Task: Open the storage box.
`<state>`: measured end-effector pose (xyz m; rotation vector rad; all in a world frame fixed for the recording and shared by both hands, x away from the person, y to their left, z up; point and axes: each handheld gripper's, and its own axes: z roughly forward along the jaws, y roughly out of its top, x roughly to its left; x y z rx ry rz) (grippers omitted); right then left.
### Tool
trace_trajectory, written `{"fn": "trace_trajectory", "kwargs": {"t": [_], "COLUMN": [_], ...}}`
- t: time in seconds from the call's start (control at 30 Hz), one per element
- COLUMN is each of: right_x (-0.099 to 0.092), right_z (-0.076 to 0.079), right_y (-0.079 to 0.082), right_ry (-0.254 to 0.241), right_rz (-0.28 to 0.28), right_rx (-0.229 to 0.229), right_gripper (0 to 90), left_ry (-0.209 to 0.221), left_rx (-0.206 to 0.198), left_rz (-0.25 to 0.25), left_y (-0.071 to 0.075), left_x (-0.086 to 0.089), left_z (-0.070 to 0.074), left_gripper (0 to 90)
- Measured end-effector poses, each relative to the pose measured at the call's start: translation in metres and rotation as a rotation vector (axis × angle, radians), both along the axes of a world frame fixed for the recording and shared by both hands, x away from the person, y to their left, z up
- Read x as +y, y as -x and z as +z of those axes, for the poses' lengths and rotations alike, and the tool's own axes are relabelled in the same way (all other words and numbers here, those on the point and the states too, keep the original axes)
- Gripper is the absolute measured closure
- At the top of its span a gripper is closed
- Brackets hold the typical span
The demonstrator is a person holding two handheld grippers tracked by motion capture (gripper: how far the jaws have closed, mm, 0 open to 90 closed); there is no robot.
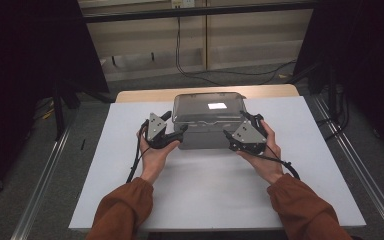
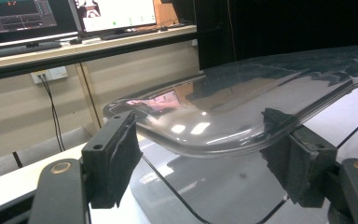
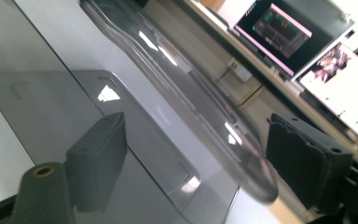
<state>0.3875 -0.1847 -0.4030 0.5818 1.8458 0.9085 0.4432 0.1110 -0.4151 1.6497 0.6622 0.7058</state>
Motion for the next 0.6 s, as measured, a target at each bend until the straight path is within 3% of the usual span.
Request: {"fn": "trace_trajectory", "kwargs": {"t": [0.13,0.17,0.2,0.23,0.27,0.4,0.5,0.6], "right_x": [-0.011,-0.011,-0.018,-0.018,-0.025,-0.037,-0.041,-0.041], "right_z": [0.001,0.001,0.002,0.002,0.002,0.001,0.000,0.000], "right_y": [-0.005,-0.005,-0.007,-0.007,-0.009,-0.010,-0.012,-0.012], "right_ry": [-0.099,-0.099,-0.178,-0.178,-0.233,-0.274,-0.307,-0.314], "right_rz": [-0.028,-0.028,-0.030,-0.030,-0.036,-0.038,-0.010,-0.005], "right_rx": [0.062,0.062,0.114,0.114,0.151,0.177,0.183,0.181], "right_gripper": [13.3,13.3,14.1,14.1,14.3,12.2,3.5,3.7], "left_ry": [0.000,0.000,-0.001,-0.001,0.004,0.000,0.000,0.001], "left_rx": [0.001,0.001,0.001,0.001,-0.001,0.013,0.016,0.015], "left_rz": [0.002,0.002,0.001,0.001,0.001,0.004,0.001,-0.001], "left_y": [0.000,0.000,-0.001,-0.001,-0.001,0.000,0.000,0.000], "left_x": [0.002,0.002,0.002,0.002,0.002,0.001,-0.001,-0.001], "left_z": [0.001,0.001,0.001,0.001,0.001,0.001,0.000,0.000], "left_gripper": [28.1,28.2,28.1,28.3,28.6,29.0,29.1,30.0]}}
